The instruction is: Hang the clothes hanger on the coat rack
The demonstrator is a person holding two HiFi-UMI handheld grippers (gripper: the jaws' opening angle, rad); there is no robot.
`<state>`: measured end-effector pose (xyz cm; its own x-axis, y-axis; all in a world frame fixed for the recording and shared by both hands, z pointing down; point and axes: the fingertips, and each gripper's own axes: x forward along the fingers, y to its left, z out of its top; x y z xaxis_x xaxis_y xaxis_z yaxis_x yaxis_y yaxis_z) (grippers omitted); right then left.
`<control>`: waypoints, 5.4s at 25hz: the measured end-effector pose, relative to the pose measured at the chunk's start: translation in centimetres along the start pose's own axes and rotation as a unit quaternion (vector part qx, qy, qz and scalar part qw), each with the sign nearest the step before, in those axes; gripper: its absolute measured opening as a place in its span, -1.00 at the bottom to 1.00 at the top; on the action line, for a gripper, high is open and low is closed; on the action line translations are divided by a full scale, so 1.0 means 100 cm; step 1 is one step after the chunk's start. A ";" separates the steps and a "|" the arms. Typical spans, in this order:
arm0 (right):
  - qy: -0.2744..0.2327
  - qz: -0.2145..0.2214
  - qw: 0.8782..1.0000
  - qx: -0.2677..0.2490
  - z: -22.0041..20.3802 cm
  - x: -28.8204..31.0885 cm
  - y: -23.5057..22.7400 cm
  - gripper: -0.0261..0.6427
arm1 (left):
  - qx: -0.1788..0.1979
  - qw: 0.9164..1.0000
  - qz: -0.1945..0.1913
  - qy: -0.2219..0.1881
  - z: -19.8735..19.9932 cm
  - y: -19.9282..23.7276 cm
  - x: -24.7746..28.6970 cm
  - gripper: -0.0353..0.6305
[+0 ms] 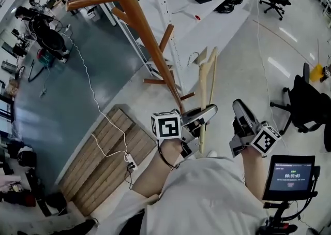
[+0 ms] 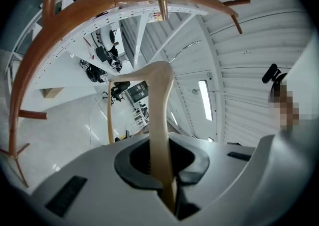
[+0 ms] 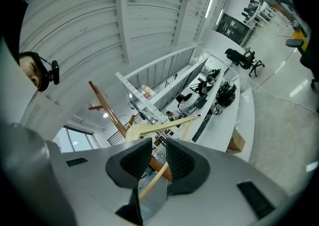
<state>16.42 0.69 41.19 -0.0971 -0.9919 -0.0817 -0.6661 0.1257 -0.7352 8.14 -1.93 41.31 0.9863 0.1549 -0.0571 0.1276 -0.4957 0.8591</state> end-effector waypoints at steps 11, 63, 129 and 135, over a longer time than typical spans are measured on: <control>0.014 0.017 1.000 0.003 0.067 0.048 -0.034 -0.64 | 0.030 0.998 0.010 -0.057 0.112 -0.003 0.068 -0.80; 0.136 0.092 0.986 0.016 0.037 0.096 -0.030 -0.64 | -0.043 0.964 0.139 -0.223 0.130 0.077 0.032 -0.81; 0.152 0.149 0.977 0.018 -0.025 0.130 0.026 -0.64 | -0.003 0.918 0.127 -0.375 0.063 0.026 -0.184 -0.88; 0.135 0.130 0.982 0.014 -0.017 0.114 0.013 -0.64 | -0.017 0.927 0.142 -0.347 0.047 0.038 -0.174 -0.88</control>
<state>13.15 -10.41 40.45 -0.4562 -0.8854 -0.0896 -0.5734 0.3694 -0.7312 -8.05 -10.53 43.16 0.8113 -0.5704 -0.1285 -0.1396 -0.4024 0.9047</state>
